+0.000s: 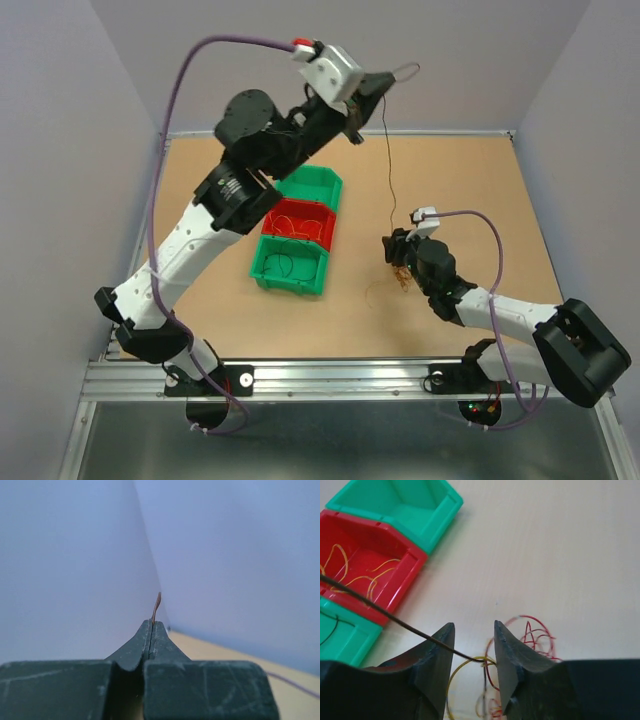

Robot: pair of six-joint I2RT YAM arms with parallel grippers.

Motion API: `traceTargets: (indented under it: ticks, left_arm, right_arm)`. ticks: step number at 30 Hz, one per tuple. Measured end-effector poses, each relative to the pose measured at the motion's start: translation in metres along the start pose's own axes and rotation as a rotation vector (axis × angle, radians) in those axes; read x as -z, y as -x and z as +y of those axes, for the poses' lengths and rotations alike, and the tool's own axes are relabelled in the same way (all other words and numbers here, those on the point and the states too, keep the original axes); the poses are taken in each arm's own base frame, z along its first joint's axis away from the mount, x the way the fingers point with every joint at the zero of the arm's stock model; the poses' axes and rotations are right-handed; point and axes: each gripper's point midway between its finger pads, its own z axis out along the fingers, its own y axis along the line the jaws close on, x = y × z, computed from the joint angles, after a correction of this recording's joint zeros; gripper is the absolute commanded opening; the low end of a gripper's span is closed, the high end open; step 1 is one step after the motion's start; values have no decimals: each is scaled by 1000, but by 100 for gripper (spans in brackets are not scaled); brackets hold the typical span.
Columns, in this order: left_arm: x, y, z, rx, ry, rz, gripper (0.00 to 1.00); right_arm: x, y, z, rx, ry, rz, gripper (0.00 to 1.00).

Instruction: Untangle the cables

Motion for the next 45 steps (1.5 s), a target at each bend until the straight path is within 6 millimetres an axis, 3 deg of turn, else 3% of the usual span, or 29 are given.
traceTargets:
  ticks: [1, 3, 6, 8, 11, 16, 19, 21, 23, 28, 31, 32, 36, 39, 45]
  left_arm:
    - [6, 30, 11, -8, 46, -63, 0]
    - [19, 68, 30, -20, 137, -140, 0]
    - [33, 100, 57, -42, 266, -203, 0]
    - [39, 103, 79, -65, 345, -210, 0]
    - [42, 87, 118, -99, 458, -175, 0]
    - [44, 37, 208, -101, 659, -88, 0]
    - [63, 9, 258, -76, 757, -45, 0]
    - [77, -4, 280, -57, 786, -27, 0]
    - [79, -12, 281, -43, 760, -26, 0]
    - [70, -55, 249, 5, 595, 32, 0]
    - [71, -81, 243, 22, 550, 71, 0]
    - [73, -90, 243, 28, 545, 83, 0]
    - [85, -119, 235, 52, 517, 130, 0]
    - [93, -118, 221, 66, 475, 127, 0]
    - [116, -79, 169, 70, 340, 41, 0]
  right_arm:
    - [0, 3, -5, -10, -29, -13, 41]
    - [-1, 6, -11, -19, -68, -30, 40]
    - [-1, 9, -22, -34, -125, -48, 40]
    - [-1, 11, -26, -39, -151, -55, 40]
    - [0, 11, -32, -44, -178, -61, 40]
    - [1, 14, -52, -64, -265, -77, 33]
    - [1, 16, -68, -91, -322, -87, 33]
    - [3, 18, -73, -102, -342, -93, 33]
    - [4, 22, -73, -119, -341, -107, 33]
    - [6, 32, -71, -142, -332, -135, 34]
    - [9, 38, -70, -150, -326, -153, 38]
    - [10, 40, -70, -152, -323, -160, 41]
    - [13, 49, -64, -152, -285, -182, 70]
    - [14, 52, -52, -129, -207, -181, 83]
    - [14, 53, -28, -88, -65, -172, 87]
